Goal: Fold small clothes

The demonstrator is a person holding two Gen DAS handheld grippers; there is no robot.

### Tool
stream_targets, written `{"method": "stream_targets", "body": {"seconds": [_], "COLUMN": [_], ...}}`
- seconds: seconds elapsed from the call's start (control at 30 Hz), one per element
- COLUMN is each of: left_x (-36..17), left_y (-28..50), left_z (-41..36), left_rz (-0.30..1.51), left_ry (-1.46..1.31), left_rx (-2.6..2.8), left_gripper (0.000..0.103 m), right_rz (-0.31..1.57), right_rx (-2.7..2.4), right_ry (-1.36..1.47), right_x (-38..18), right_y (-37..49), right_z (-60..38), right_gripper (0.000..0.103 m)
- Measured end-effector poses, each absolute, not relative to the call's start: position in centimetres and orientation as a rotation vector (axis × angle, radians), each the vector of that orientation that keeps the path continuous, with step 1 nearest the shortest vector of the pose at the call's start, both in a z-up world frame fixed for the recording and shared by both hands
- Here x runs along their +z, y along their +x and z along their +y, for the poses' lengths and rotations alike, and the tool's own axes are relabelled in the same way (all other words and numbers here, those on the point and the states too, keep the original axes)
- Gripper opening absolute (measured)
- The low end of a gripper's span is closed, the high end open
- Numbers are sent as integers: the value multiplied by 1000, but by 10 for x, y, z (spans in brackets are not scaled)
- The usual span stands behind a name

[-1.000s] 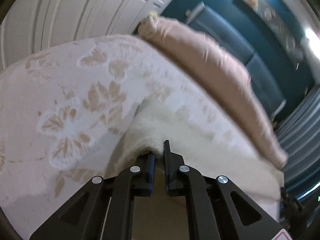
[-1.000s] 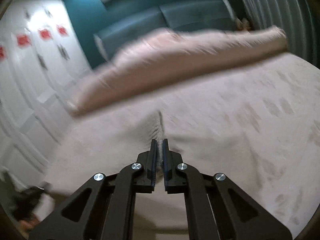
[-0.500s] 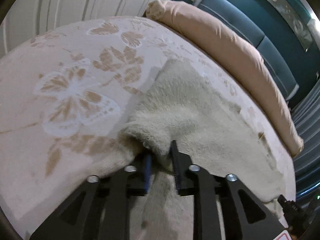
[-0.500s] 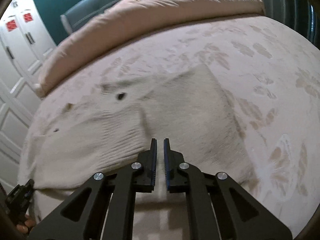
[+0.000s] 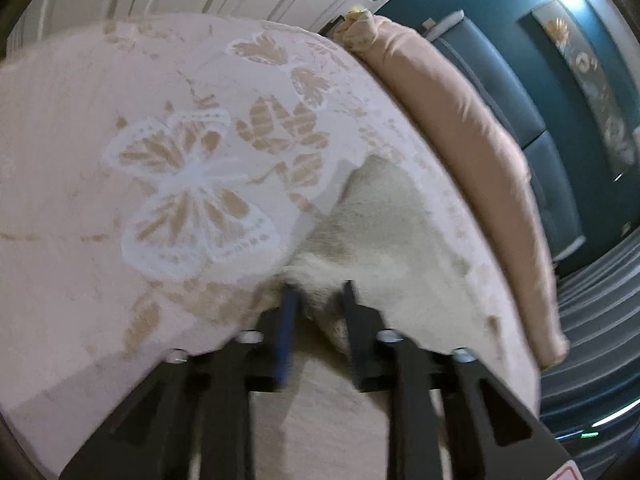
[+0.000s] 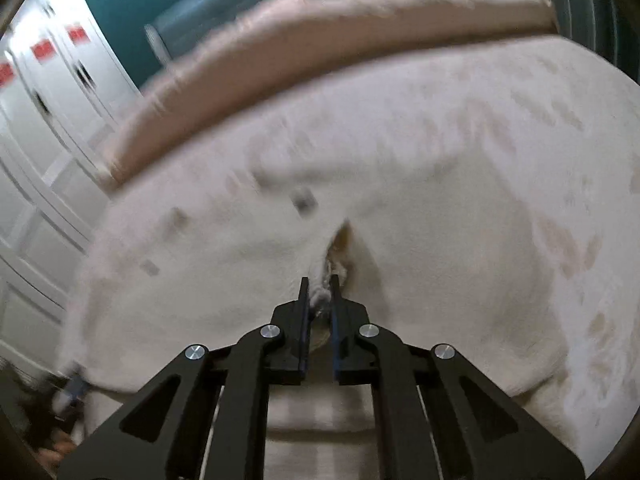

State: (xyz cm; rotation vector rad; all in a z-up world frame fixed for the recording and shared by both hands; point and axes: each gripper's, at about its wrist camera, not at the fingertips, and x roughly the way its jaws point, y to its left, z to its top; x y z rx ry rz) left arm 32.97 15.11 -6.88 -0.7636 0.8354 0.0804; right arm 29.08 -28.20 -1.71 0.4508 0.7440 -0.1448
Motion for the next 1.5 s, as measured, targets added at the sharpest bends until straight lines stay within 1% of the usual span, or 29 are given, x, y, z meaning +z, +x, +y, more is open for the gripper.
{"method": "stream_targets", "body": {"seconds": [0.07,0.13,0.17,0.2,0.3,0.33,0.37,0.53,0.7,0.8,0.87,0.9,0.93,0.97,1.1,1.2,1.27,1.33,1.4,1.47,1.5], "left_x": [-72,-76,-77,-79,-78,-79,-79,-79,-79,-79,-79,-79,-80,-80,-81,-82,-82,-82,-82,-83,-83], "left_y": [327,323,320,317,317,316,316,317,318,319,319,319,319,319,319,319,319,319,318,318,317], "left_z": [150,143,137,130,125,125,124,113,108,109,108,108,107,106,103,103,103,103,103,103,103], "left_rz": [834,825,815,803,803,799,794,790,793,793,792,791,790,789,782,780,781,779,775,770,767], "left_ry": [-726,-639,-586,-533,-484,-482,-477,-401,-369,-369,-363,-360,-354,-348,-324,-327,-326,-327,-328,-333,-335], "left_rx": [99,105,107,109,126,126,127,151,163,162,162,162,162,163,171,170,171,170,168,166,165], "left_gripper": [10,10,10,11,11,11,11,12,13,13,14,14,14,15,16,16,16,16,16,16,16], "right_rz": [691,776,867,857,855,858,852,764,834,885,871,856,843,838,834,836,846,831,808,792,796], "right_rx": [-161,-237,-261,-241,-261,-267,-279,-265,-67,-73,-111,-128,-138,-141,-162,-181,-261,-284,-297,-203,-108], "right_ry": [447,409,408,398,351,353,364,404,260,179,163,176,199,216,279,224,202,271,288,269,248], "right_x": [-7,-35,-64,-77,-57,-53,-50,-27,-28,-47,-56,-60,-62,-62,-64,-61,-61,-58,-43,-26,-15], "right_y": [280,283,288,286,287,286,282,253,275,288,285,280,274,270,259,256,253,246,244,255,269], "right_z": [-288,-299,-305,-306,-297,-294,-293,-277,-214,-197,-207,-219,-230,-237,-263,-257,-260,-271,-270,-253,-234], "right_gripper": [6,6,6,6,9,13,14,14,14,10,8,6,1,0,0,0,3,4,10,12,19]}}
